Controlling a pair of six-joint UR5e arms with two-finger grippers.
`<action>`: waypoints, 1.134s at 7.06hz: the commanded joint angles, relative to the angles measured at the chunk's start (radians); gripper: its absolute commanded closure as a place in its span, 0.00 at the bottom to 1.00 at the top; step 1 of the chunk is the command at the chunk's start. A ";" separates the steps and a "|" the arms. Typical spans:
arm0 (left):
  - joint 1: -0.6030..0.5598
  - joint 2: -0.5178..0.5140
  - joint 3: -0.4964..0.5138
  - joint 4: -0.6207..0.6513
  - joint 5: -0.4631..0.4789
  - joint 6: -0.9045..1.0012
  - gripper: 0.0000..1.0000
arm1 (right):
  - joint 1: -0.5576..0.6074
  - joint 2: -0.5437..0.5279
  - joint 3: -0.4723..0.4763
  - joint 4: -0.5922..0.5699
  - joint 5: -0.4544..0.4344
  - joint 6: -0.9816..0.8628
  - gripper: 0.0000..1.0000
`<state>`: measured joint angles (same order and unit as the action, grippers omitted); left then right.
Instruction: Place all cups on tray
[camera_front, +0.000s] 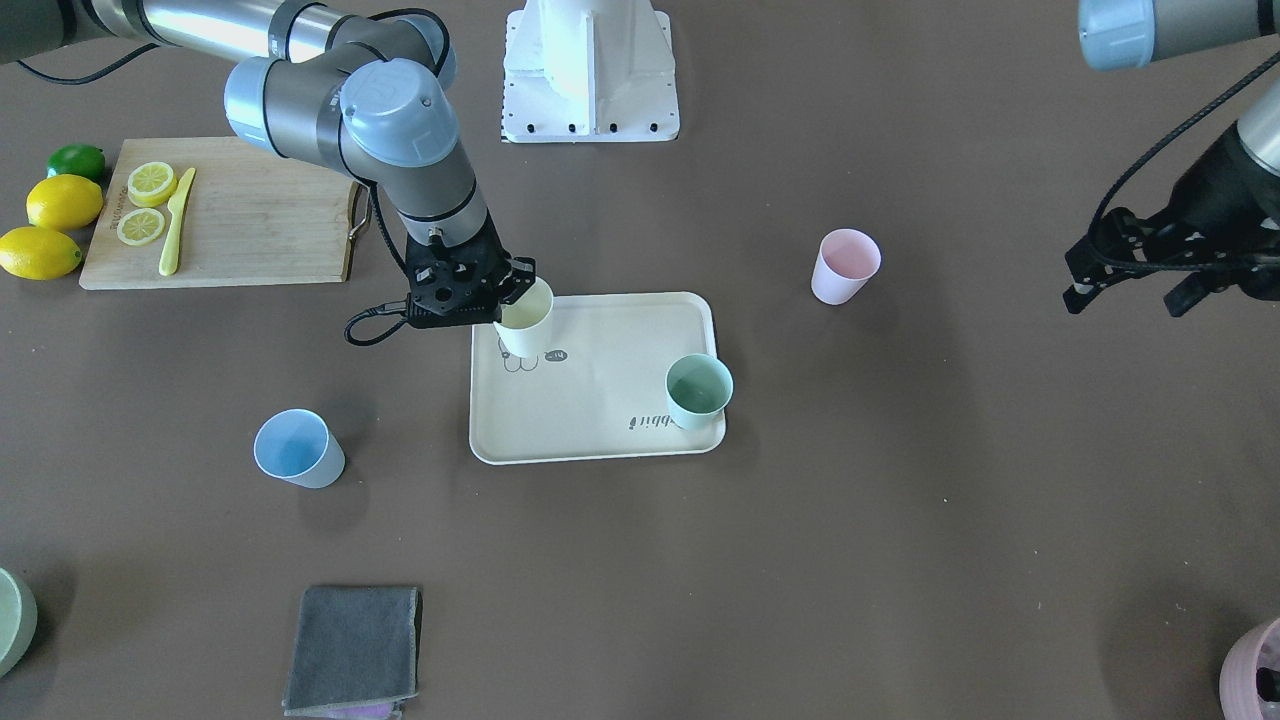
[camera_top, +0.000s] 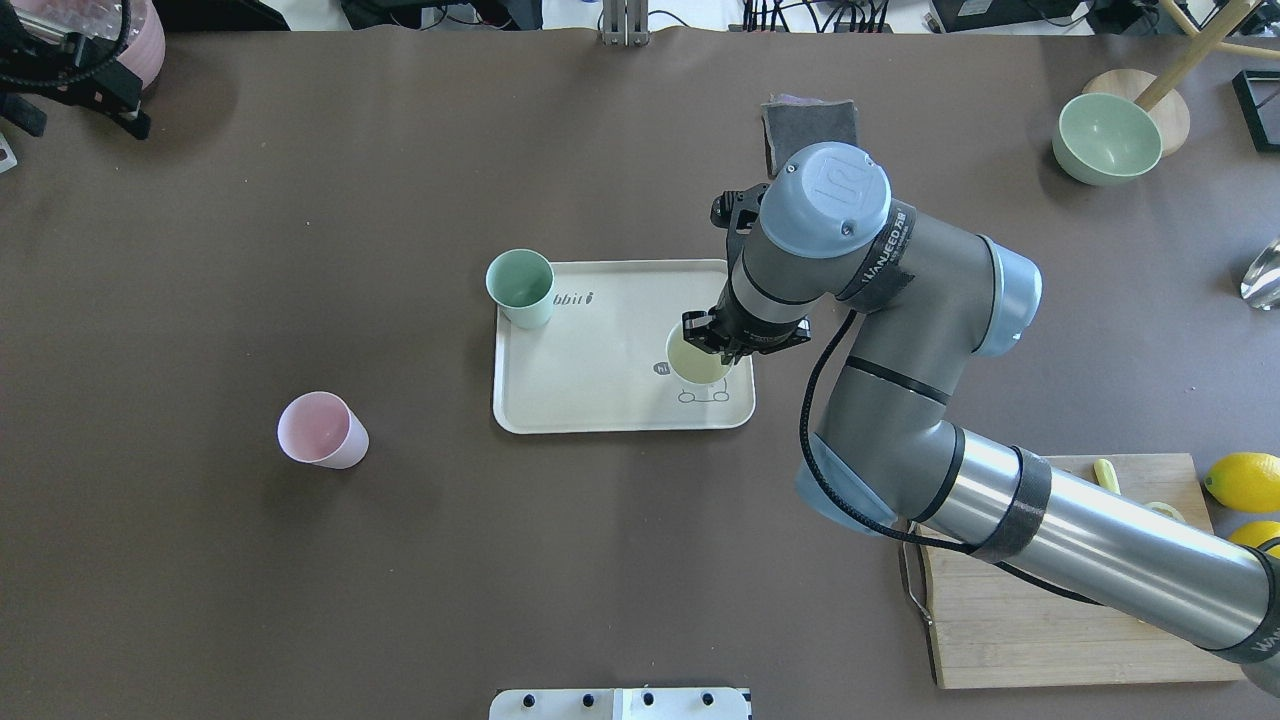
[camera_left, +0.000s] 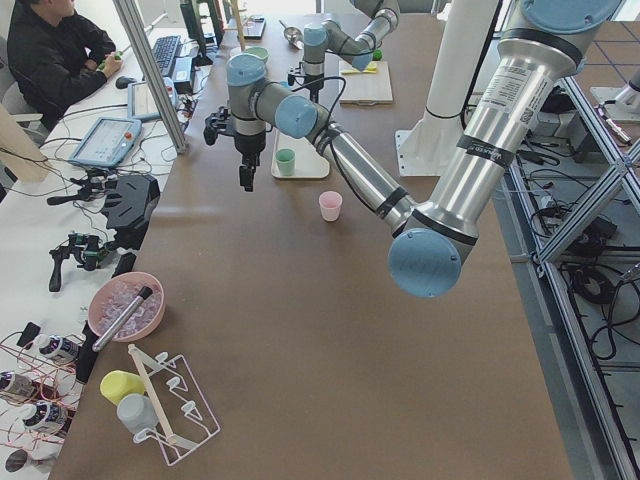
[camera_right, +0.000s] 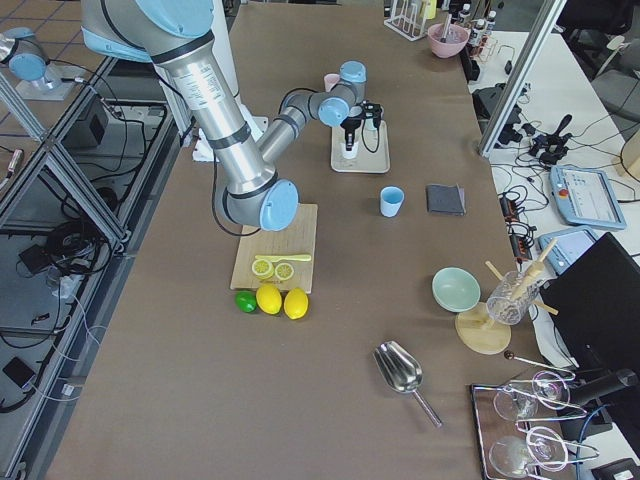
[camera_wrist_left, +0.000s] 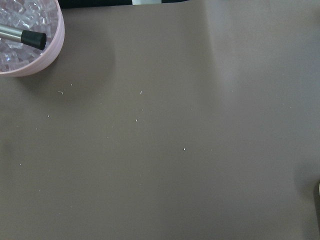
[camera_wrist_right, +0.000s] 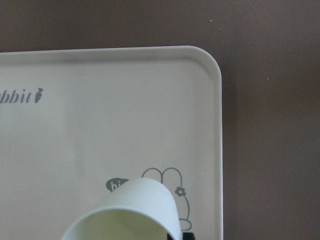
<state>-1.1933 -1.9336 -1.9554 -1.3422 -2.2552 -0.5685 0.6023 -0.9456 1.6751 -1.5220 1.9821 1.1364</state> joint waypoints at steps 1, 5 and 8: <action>0.046 0.216 -0.114 -0.181 0.002 -0.081 0.02 | 0.001 0.002 -0.017 0.011 -0.002 -0.001 1.00; 0.236 0.321 -0.163 -0.377 0.086 -0.345 0.02 | 0.005 0.002 -0.041 0.011 -0.002 -0.006 1.00; 0.340 0.320 -0.178 -0.408 0.187 -0.475 0.02 | 0.017 0.004 -0.040 0.055 0.001 0.031 0.00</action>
<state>-0.9204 -1.6128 -2.1252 -1.7264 -2.1315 -0.9576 0.6106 -0.9430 1.6275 -1.4920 1.9797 1.1440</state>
